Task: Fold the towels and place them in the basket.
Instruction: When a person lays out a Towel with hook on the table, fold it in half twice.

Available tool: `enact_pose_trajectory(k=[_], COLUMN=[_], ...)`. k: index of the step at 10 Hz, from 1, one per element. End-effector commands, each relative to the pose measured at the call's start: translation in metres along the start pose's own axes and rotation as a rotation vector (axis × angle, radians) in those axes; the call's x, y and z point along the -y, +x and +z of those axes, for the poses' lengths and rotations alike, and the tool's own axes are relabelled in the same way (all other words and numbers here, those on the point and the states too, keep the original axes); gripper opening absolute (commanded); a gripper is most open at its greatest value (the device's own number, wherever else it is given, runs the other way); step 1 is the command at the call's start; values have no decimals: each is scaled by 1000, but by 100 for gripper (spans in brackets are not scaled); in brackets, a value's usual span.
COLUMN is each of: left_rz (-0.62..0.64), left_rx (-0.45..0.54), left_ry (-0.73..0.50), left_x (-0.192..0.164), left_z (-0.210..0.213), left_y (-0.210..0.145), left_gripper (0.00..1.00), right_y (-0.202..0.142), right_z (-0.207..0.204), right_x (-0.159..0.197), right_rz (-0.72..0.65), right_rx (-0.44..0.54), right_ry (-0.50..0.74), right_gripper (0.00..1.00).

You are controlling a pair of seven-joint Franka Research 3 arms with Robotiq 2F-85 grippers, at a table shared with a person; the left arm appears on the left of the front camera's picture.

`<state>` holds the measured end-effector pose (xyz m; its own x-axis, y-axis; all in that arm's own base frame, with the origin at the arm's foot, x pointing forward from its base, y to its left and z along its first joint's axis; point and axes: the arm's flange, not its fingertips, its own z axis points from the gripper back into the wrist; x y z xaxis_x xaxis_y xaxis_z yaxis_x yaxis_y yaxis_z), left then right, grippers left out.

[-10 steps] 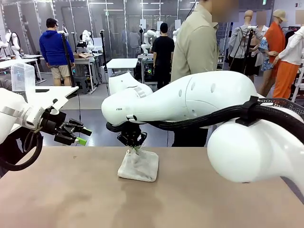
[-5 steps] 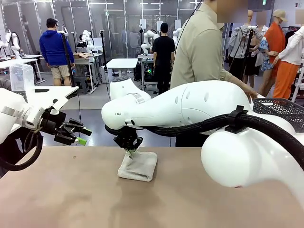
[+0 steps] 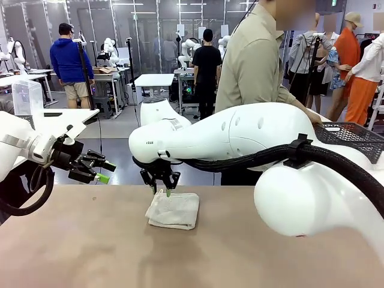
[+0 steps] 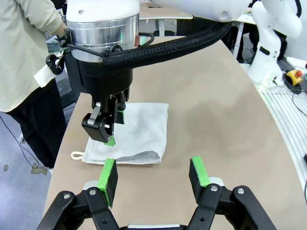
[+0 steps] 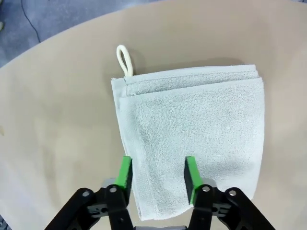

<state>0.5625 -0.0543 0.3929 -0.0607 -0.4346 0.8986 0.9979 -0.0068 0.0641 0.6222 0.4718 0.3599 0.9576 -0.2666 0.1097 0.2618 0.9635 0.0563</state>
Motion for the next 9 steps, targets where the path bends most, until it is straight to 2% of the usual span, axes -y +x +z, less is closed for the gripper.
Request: enact_pose_trajectory(k=[1, 2, 5, 9], left_rz=[-2, -2, -2, -2], left_rx=[-2, -2, -2, -2], left_ry=[3, 3, 3, 3], left_x=[2, 2, 2, 2], left_z=[1, 1, 1, 1], left_y=[1, 1, 1, 1], left_gripper=[76, 76, 76, 76], right_y=[-5, -9, -25, -35], right_z=[8, 16, 67, 100], right_x=[9, 18, 77, 151], right_rz=[-39, 21, 164, 150], right_rx=[-6, 7, -36, 27], right_ry=[36, 26, 42, 157], right_gripper=[85, 75, 75, 75])
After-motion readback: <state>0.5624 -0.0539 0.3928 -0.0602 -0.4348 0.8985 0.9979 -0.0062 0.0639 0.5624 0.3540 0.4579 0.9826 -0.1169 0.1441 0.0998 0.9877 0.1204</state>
